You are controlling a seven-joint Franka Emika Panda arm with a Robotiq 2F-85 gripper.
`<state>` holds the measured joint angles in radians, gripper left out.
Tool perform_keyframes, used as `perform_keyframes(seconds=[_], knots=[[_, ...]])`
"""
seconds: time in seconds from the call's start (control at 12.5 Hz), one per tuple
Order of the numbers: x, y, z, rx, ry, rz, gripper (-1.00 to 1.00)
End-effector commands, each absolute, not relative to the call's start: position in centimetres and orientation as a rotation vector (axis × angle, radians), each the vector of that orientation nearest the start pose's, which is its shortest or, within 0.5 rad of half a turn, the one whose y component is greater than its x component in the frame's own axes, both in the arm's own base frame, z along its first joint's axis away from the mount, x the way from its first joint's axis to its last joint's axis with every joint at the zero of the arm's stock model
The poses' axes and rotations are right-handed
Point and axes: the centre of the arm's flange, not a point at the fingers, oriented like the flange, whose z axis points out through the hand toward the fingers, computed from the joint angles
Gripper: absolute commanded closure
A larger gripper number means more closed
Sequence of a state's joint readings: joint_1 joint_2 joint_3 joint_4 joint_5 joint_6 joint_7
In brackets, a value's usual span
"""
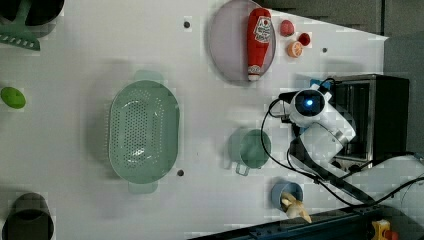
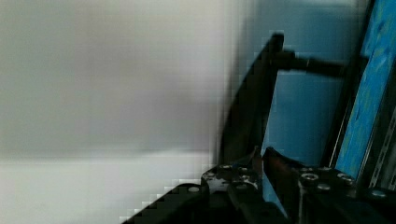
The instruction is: Flap open oven.
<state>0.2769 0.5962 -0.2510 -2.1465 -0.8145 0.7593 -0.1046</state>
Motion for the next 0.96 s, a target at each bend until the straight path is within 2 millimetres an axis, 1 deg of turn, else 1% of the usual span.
perform_keyframes(seconds=[0.08,0.24,0.48,0.64,0.8,0.96], knots=[[55.1,-0.3,16.9,2.537,-0.180,-0.018,0.65],[56.3,-0.1,22.1,2.624,-0.377,0.057,0.65],[57.0,-1.1,30.3,2.736,-0.703,0.145,0.65],[56.7,-2.2,35.1,2.797,-0.919,0.177,0.65],[56.0,-3.5,39.4,2.841,-1.101,0.182,0.65],[54.7,-3.9,43.4,2.873,-1.200,0.124,0.65]])
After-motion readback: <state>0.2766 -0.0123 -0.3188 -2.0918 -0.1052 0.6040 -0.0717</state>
